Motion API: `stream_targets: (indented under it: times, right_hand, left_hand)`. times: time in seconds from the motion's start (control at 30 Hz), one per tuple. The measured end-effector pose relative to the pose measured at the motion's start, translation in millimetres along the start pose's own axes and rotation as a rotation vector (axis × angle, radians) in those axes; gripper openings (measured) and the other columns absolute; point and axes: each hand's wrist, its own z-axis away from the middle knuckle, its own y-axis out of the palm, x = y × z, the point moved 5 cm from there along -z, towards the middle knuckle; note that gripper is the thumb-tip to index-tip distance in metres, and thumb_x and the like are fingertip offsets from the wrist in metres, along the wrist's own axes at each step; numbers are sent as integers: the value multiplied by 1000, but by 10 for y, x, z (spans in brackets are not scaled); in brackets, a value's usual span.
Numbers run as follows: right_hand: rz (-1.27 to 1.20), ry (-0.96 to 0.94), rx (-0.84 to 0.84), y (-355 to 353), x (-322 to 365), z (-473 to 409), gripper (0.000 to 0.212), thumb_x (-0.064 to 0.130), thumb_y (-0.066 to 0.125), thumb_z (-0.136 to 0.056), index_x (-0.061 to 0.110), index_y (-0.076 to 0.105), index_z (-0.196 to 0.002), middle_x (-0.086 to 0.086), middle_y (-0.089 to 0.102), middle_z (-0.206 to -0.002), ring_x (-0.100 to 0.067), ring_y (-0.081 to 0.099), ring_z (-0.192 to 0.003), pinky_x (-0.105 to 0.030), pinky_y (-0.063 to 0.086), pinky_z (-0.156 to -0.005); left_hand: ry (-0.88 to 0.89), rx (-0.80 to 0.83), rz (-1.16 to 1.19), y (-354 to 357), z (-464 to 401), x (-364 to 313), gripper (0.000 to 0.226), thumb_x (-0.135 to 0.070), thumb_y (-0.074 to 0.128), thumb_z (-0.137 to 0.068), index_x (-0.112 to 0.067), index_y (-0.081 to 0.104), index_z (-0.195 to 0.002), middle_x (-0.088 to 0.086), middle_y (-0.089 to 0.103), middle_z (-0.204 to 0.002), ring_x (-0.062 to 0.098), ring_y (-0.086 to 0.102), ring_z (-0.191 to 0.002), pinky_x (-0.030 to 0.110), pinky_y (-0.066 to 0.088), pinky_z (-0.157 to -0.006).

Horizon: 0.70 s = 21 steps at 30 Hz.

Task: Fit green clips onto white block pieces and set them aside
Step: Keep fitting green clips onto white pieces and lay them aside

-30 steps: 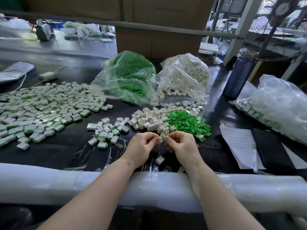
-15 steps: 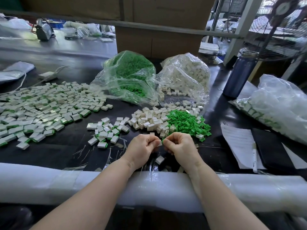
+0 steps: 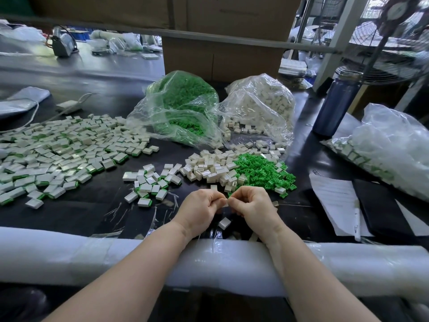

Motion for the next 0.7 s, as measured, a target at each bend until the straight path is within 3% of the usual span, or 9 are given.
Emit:
stream_targets:
  times: [0.13, 0.3, 0.47, 0.6, 0.7]
  right_hand:
    - [-20, -16, -23, 4, 11, -3, 20, 5, 67, -81, 14, 62, -64, 4, 56, -52, -5, 48, -48, -19, 42, -53]
    - [-237, -34, -112, -33, 27, 1, 13, 1, 68, -80, 6, 64, -69, 5, 60, -47, -1, 54, -43, -12, 42, -44]
    - [-337, -63, -101, -40, 25, 7, 18, 1, 72, -77, 11, 65, -64, 3, 64, -51, -3, 57, -45, -13, 43, -44]
    - [-370, -78, -27, -1, 39, 11, 17, -4, 68, -79, 9, 65, -67, 3, 65, -53, -3, 58, -47, -13, 44, -45]
    - [-385, -89, 0, 10, 45, 8, 17, -5, 63, -82, 6, 64, -69, 5, 64, -53, -1, 57, -47, -12, 43, -45]
  left_hand:
    - [13, -2, 8, 3, 6, -12, 16, -15, 56, -92, -10, 71, -95, 7, 68, -87, 21, 61, -84, 31, 47, -81]
    - [6, -72, 155, -22, 13, -18, 14, -16, 58, -91, -13, 72, -93, 3, 72, -84, 15, 66, -82, 27, 51, -80]
    - [-44, -85, 261, -24, 6, -3, 13, -16, 65, -85, -13, 71, -96, 6, 72, -87, 22, 68, -86, 38, 53, -86]
    - [-60, -104, 262, -39, 4, 15, 11, -13, 65, -83, -23, 69, -81, 5, 65, -72, 18, 59, -68, 34, 51, -73]
    - [-68, -97, 287, -45, -1, 10, 16, -9, 62, -82, -23, 66, -76, 8, 65, -71, 16, 55, -67, 33, 50, -70]
